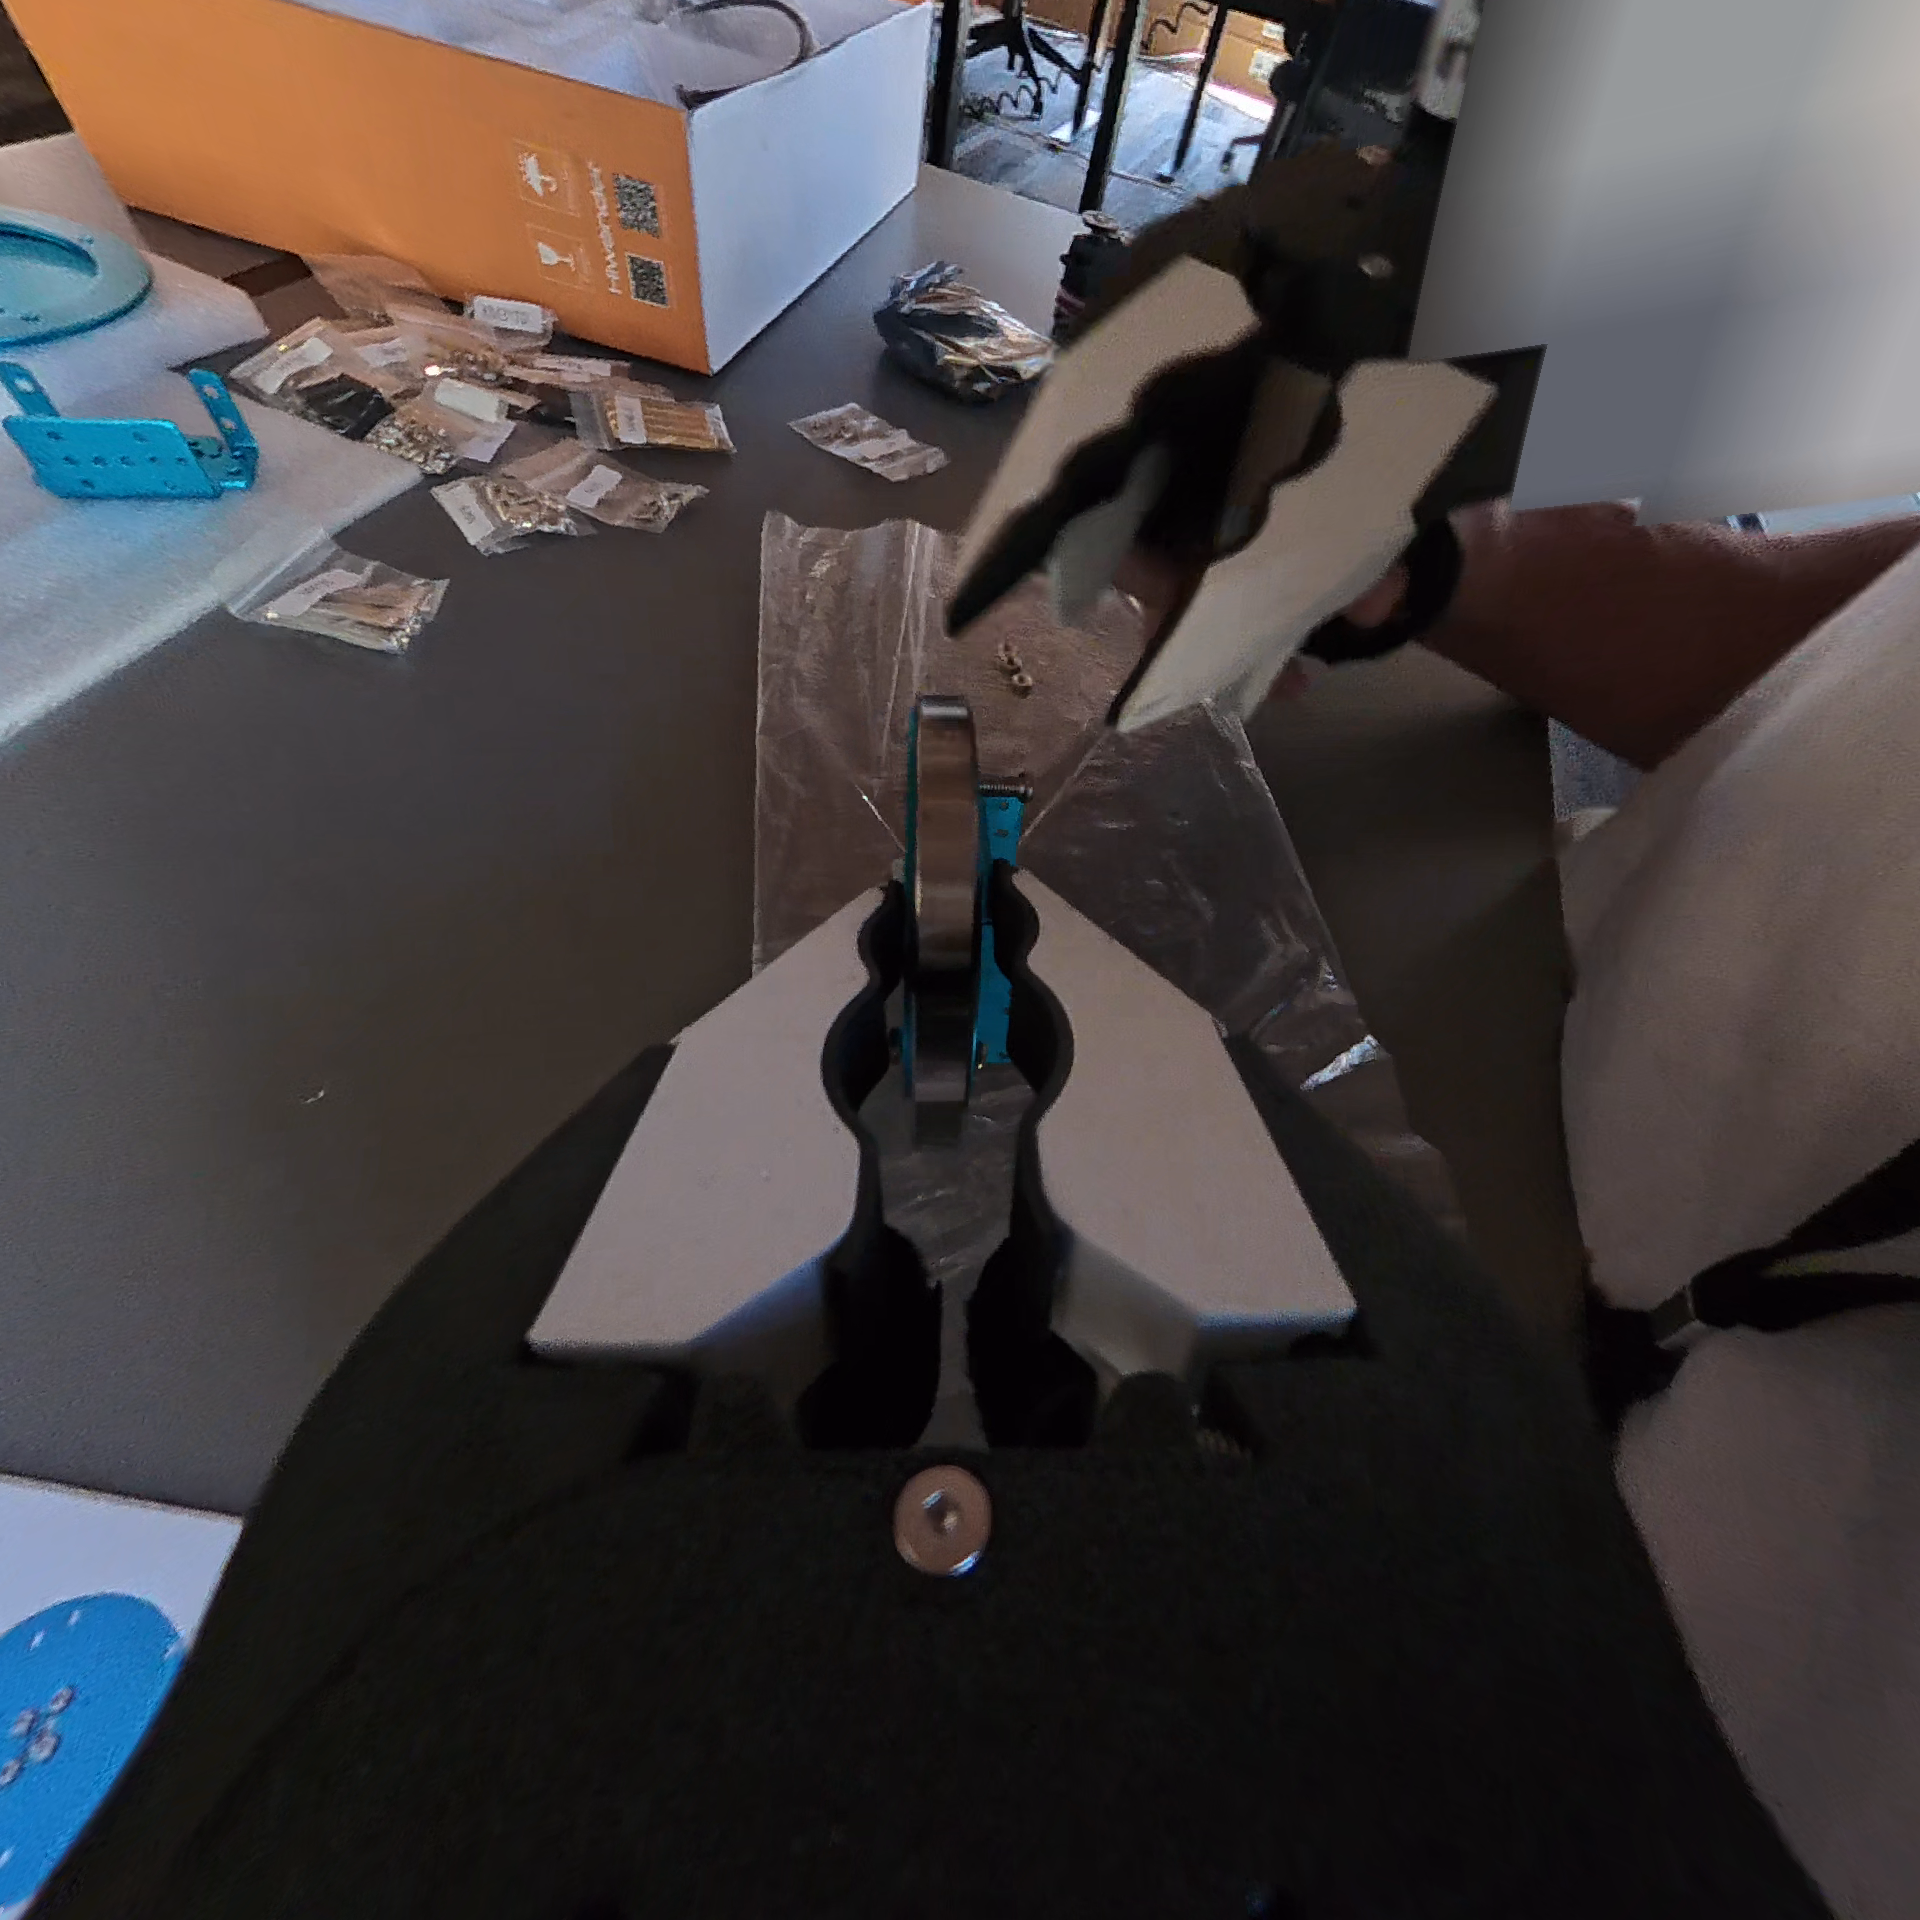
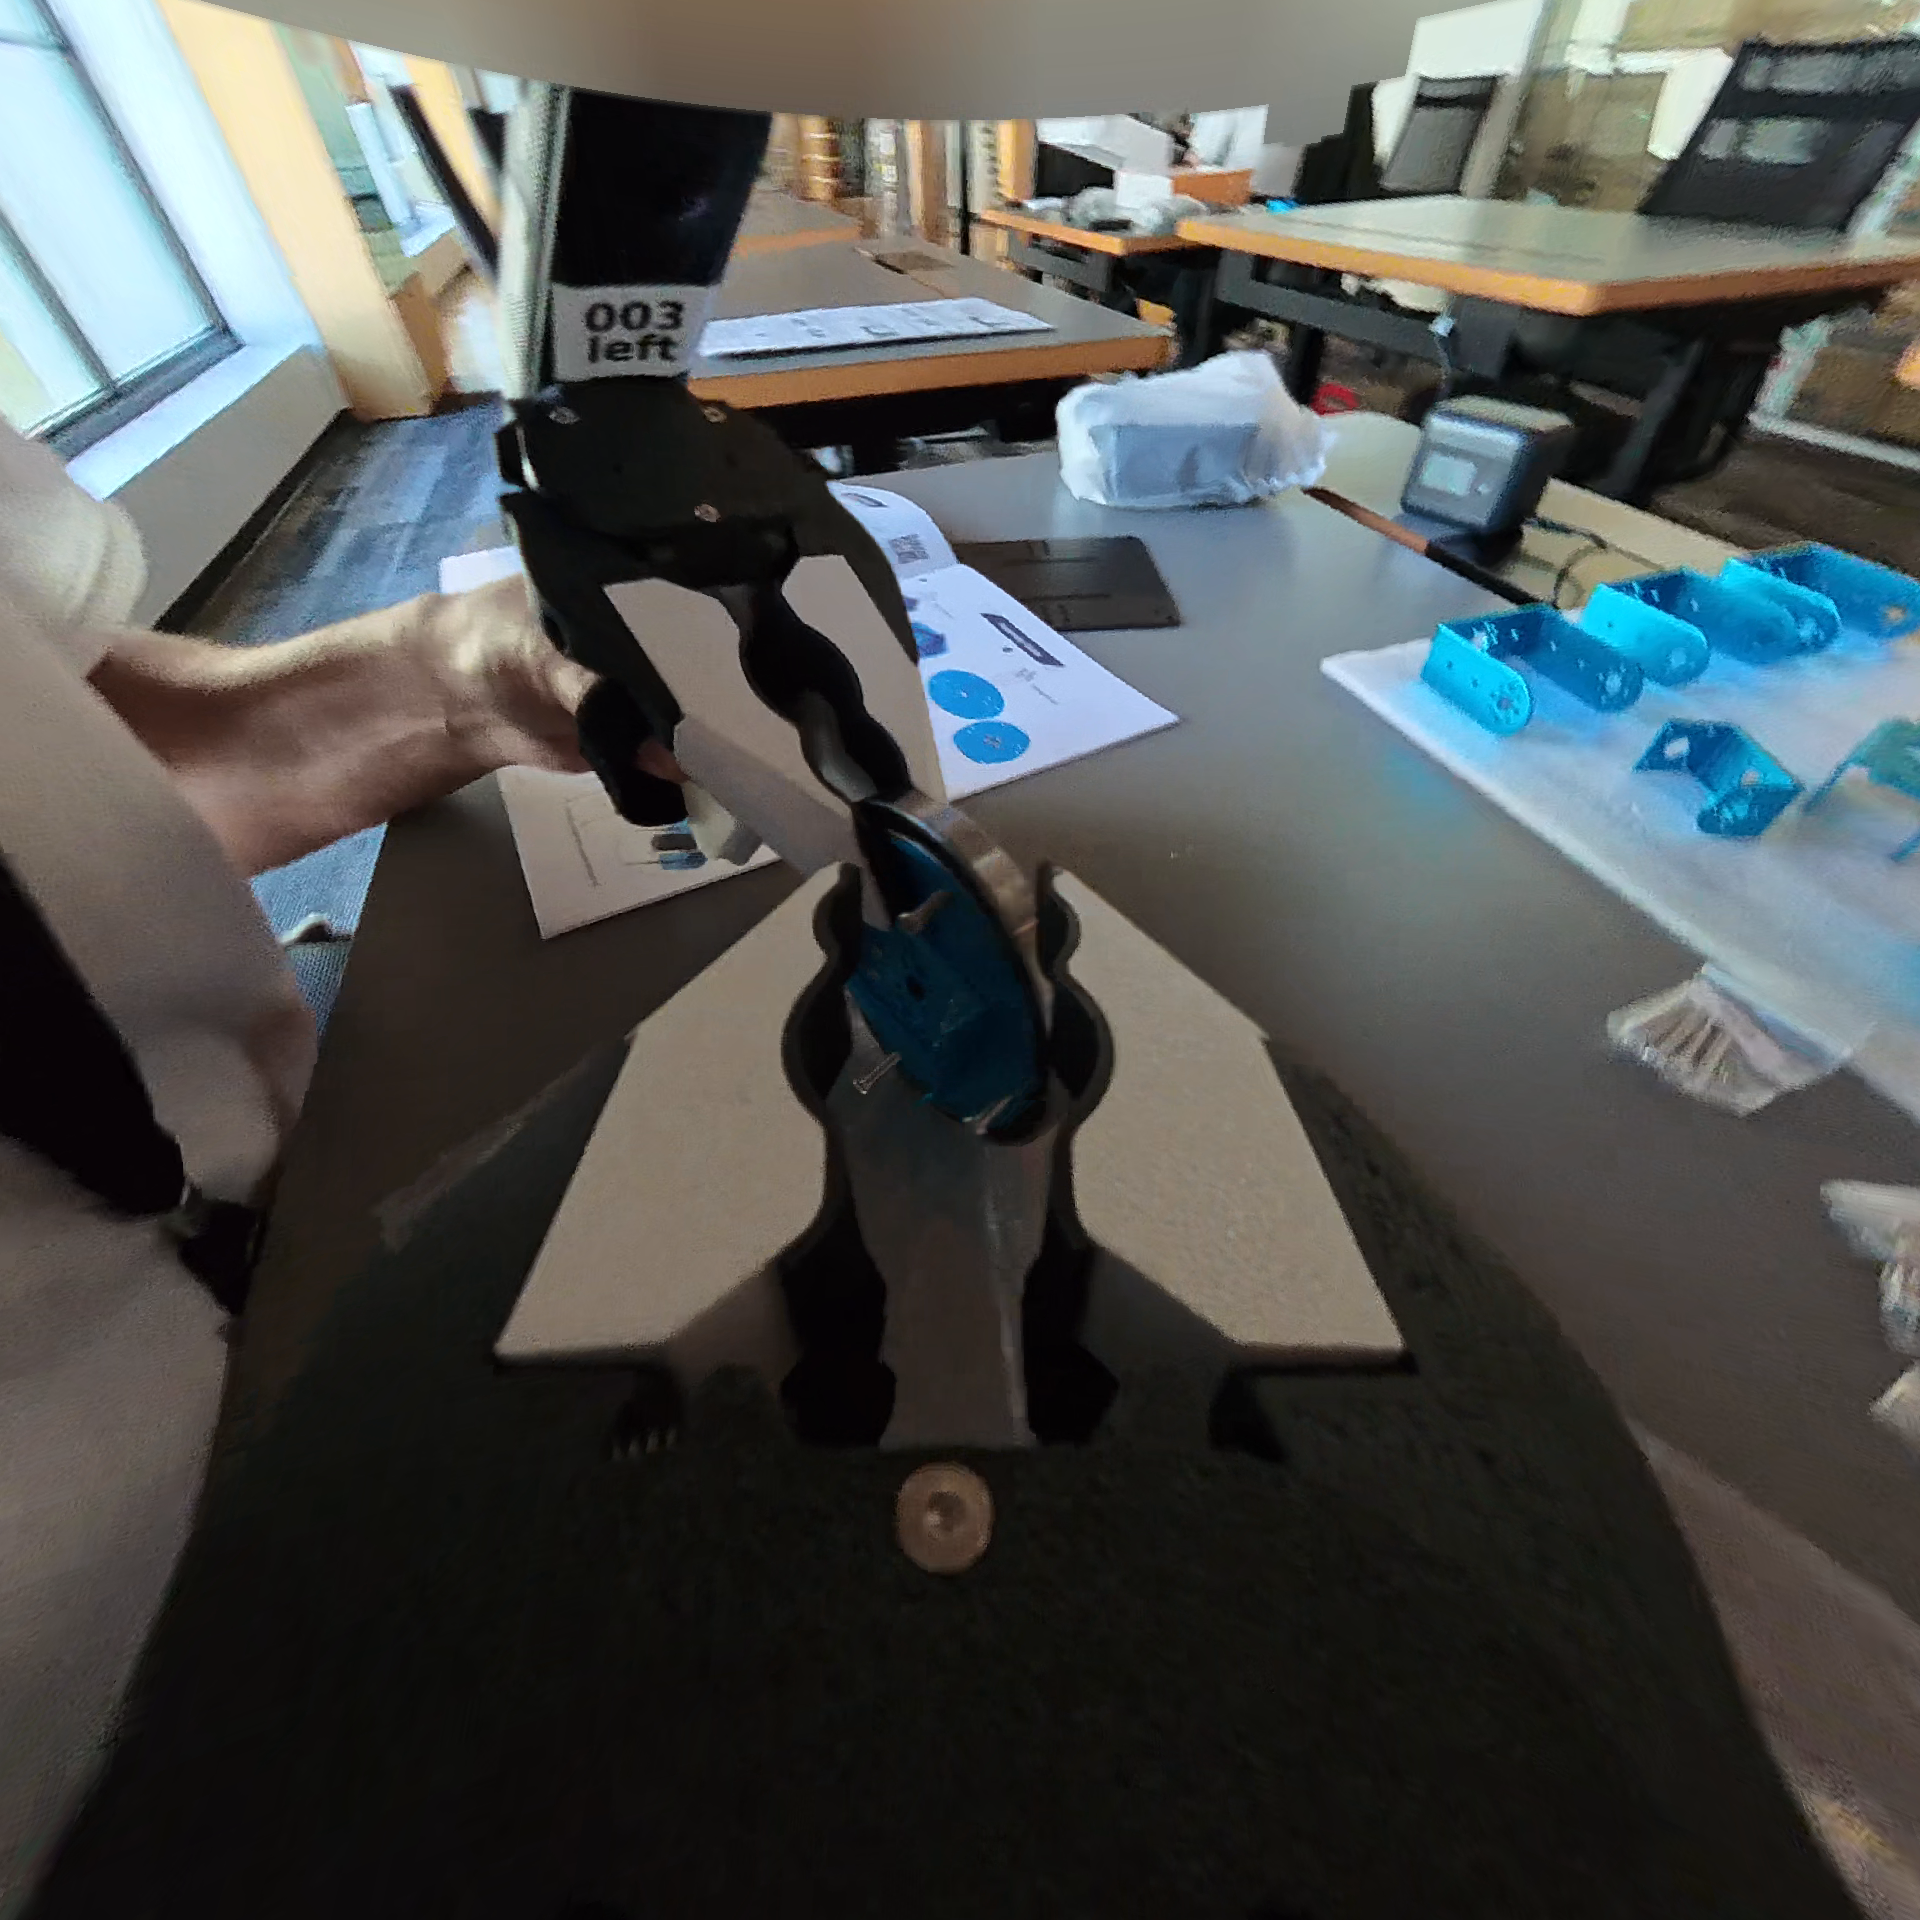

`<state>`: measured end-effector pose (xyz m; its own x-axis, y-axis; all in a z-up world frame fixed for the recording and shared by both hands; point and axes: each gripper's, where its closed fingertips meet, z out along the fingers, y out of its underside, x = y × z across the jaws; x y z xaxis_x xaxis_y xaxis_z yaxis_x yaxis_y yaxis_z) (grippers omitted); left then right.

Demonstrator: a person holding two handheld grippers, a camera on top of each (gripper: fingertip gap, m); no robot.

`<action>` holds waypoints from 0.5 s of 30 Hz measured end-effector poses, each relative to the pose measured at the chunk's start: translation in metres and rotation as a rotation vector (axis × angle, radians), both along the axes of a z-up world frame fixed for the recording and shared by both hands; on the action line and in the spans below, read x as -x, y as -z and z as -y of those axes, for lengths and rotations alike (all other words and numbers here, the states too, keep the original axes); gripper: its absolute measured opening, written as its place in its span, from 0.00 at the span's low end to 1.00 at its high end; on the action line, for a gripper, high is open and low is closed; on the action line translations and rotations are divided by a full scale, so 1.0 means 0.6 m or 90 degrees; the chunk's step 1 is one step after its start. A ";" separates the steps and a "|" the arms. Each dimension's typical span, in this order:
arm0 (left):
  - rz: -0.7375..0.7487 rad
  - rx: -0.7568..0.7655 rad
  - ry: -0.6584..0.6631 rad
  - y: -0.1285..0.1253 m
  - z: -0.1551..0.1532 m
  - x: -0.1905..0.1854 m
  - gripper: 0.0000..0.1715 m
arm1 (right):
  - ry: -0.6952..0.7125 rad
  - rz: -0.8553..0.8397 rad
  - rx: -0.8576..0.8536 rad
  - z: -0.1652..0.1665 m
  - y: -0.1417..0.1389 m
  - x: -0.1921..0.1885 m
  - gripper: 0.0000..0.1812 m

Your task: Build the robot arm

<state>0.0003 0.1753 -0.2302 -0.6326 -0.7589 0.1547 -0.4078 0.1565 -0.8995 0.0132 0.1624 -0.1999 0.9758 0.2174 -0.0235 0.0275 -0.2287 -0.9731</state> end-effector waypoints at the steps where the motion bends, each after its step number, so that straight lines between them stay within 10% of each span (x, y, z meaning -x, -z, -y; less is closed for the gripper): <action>1: 0.007 -0.005 0.012 0.000 0.002 0.003 0.09 | -0.037 0.020 -0.007 -0.002 0.000 -0.001 0.24; 15: 0.056 -0.028 0.076 0.003 0.008 0.027 0.10 | -0.295 -0.030 0.128 -0.012 0.052 0.047 0.15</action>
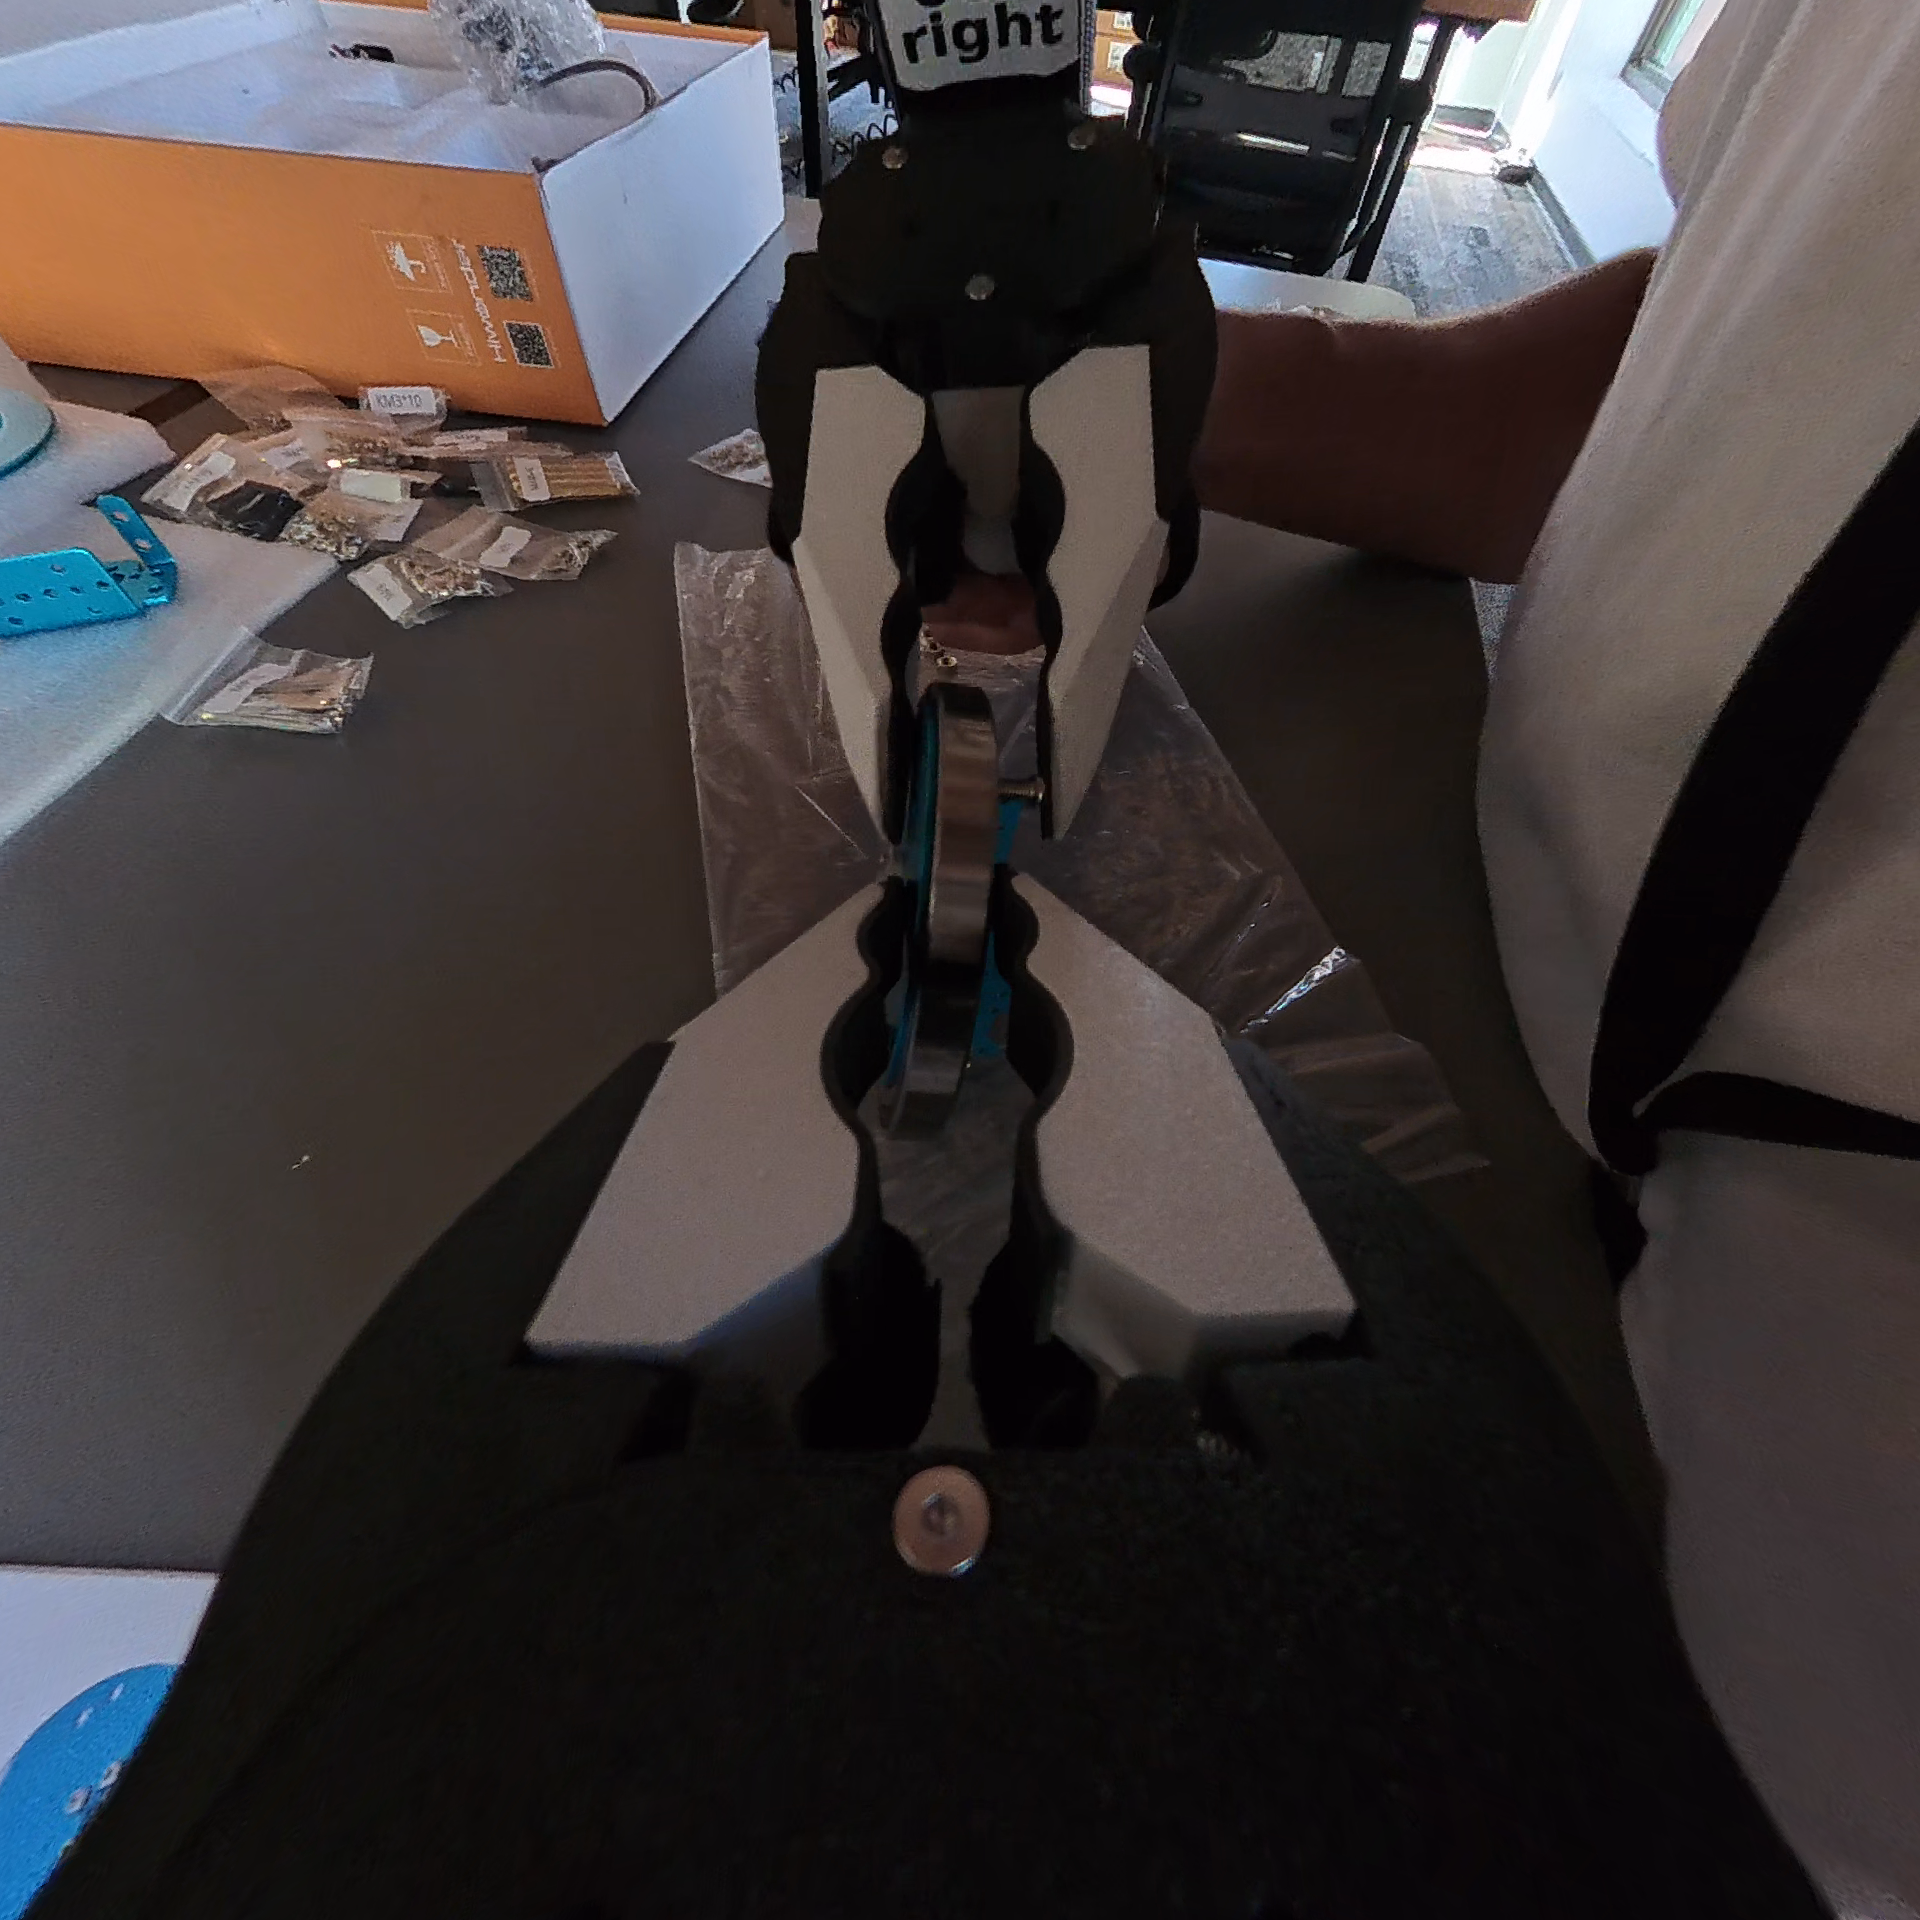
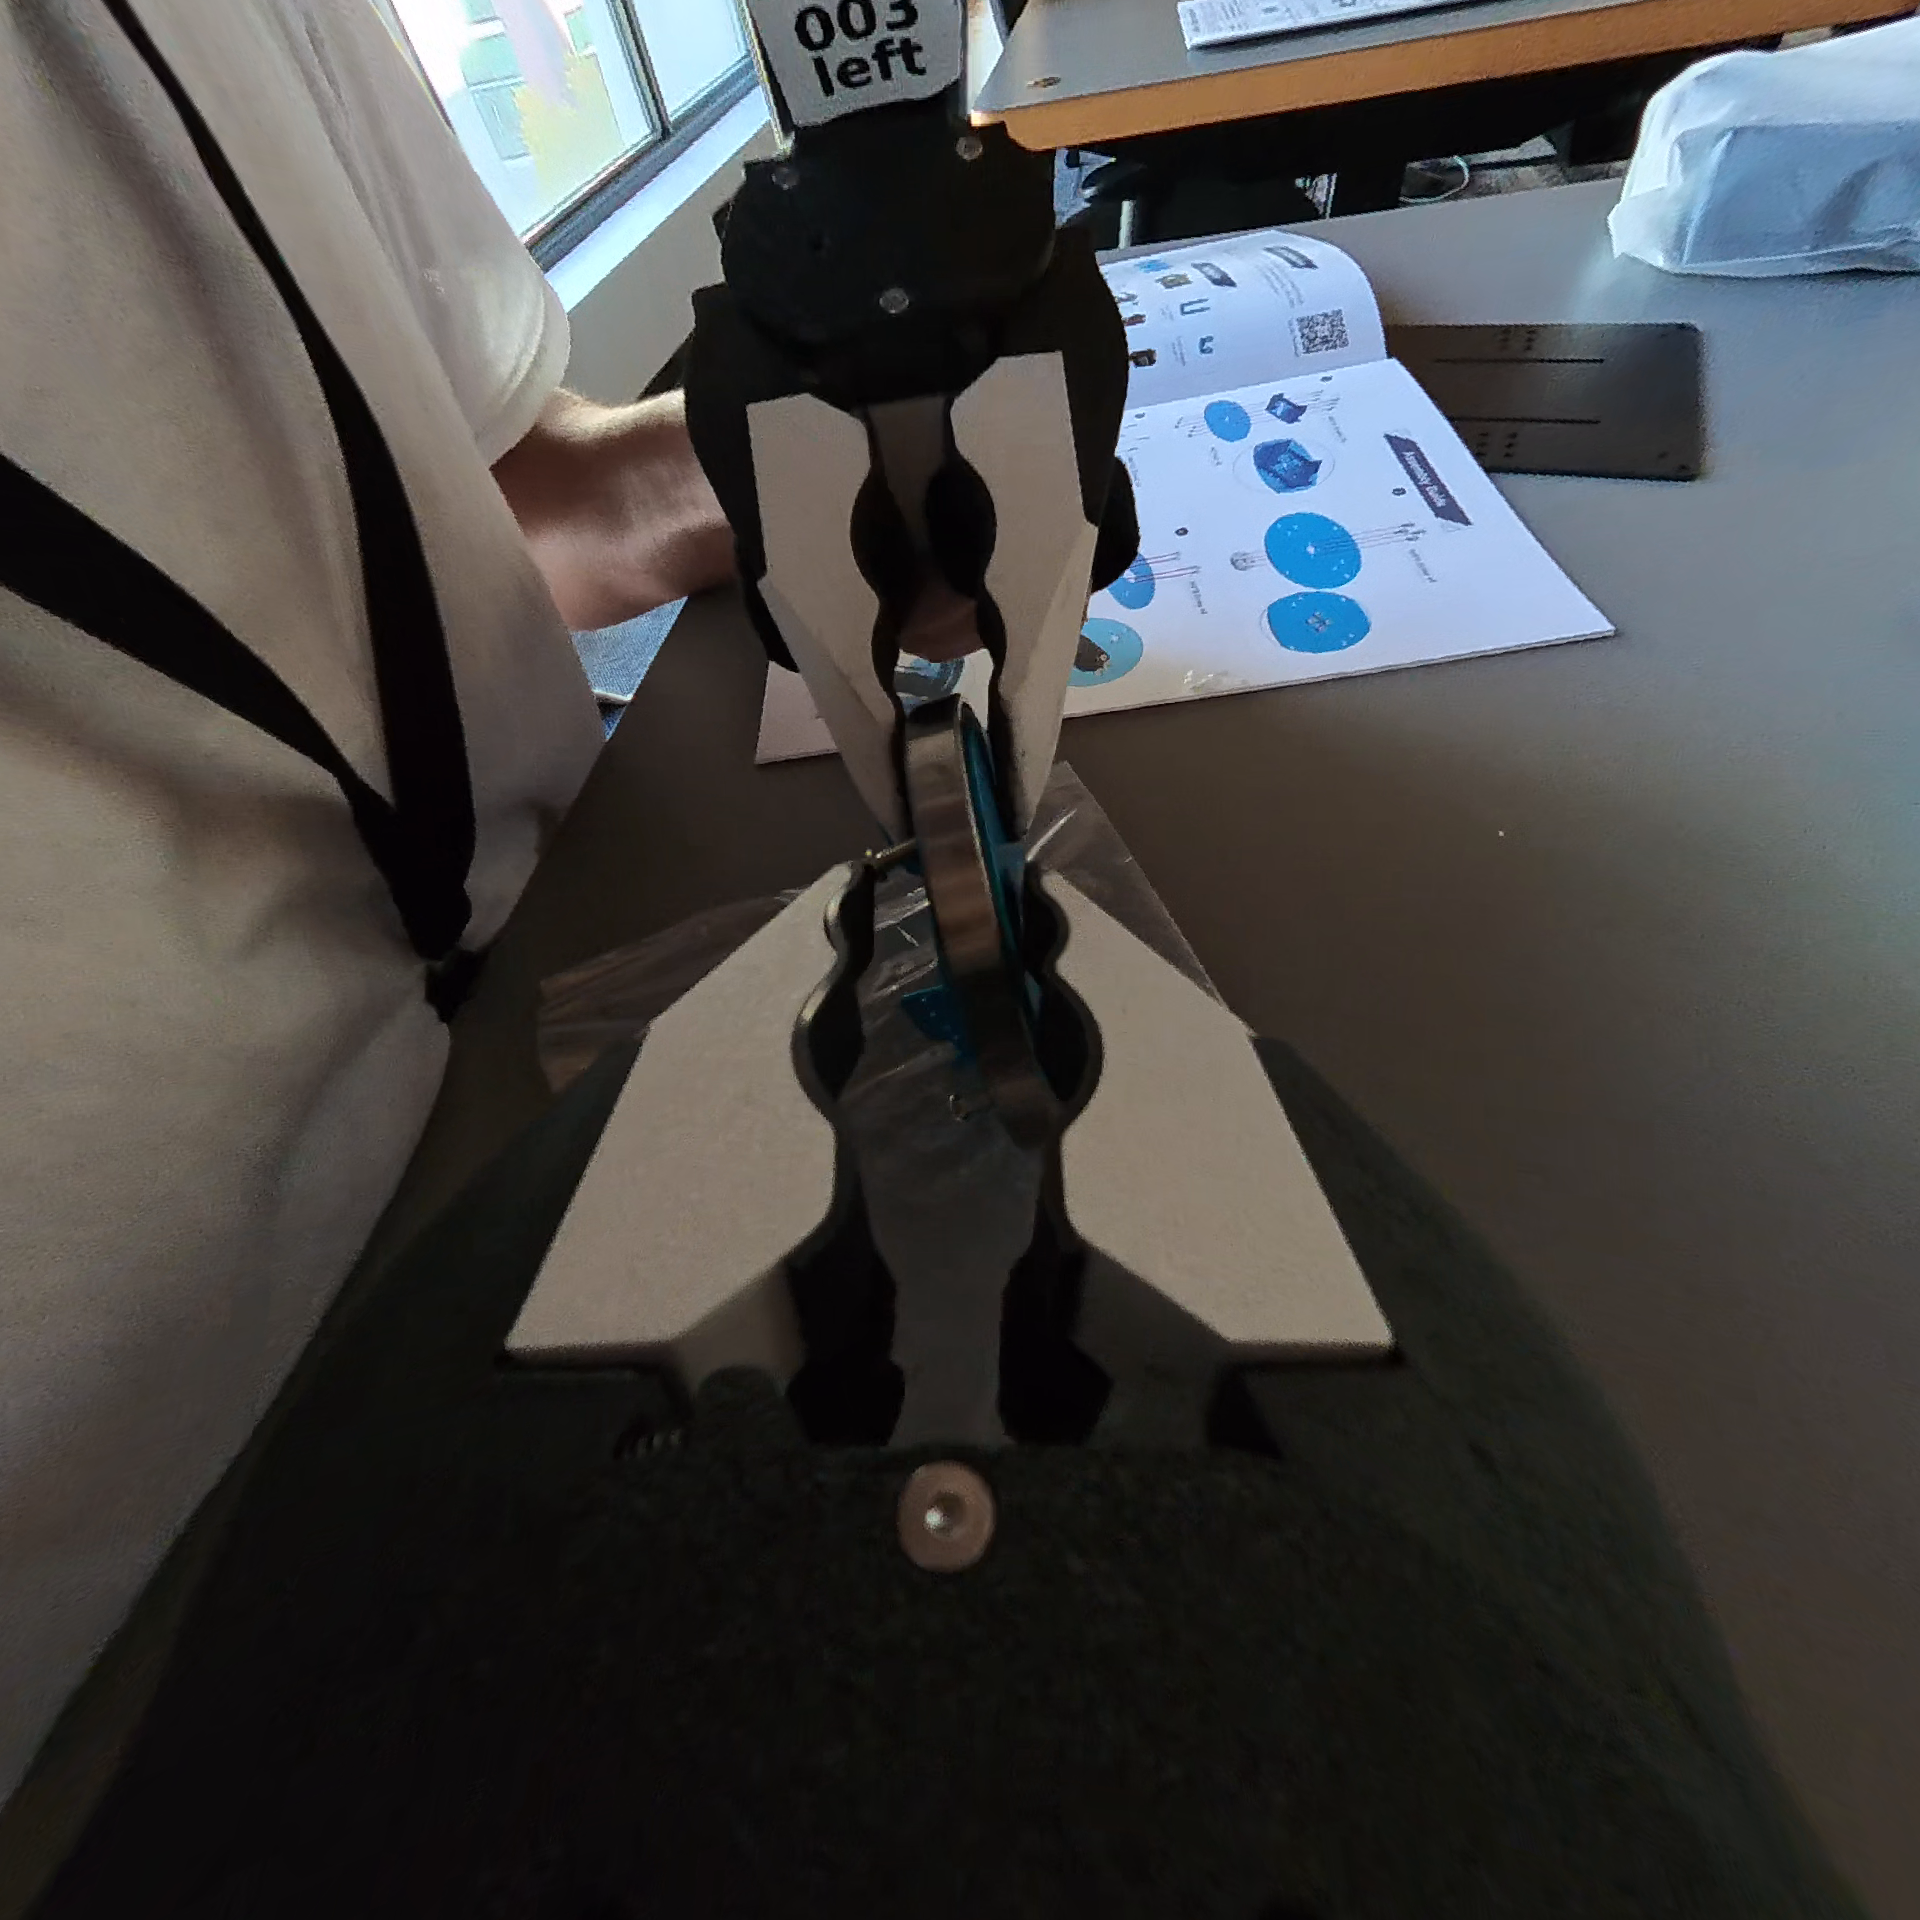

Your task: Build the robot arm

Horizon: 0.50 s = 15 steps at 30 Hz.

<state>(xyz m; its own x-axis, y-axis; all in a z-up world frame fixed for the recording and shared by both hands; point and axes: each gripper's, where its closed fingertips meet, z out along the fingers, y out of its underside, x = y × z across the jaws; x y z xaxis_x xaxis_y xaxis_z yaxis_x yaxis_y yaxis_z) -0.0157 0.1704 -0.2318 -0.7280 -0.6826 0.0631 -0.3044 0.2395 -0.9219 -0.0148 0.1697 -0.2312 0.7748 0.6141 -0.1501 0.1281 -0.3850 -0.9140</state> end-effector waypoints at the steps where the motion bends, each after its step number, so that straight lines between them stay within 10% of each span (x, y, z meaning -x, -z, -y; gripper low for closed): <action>1: -0.003 0.005 0.003 0.000 0.000 0.001 0.10 | 0.001 -0.003 -0.002 0.001 0.000 0.001 0.15; 15: -0.012 0.037 0.003 0.001 0.000 -0.001 0.10 | 0.039 0.013 -0.101 -0.001 -0.011 -0.002 0.15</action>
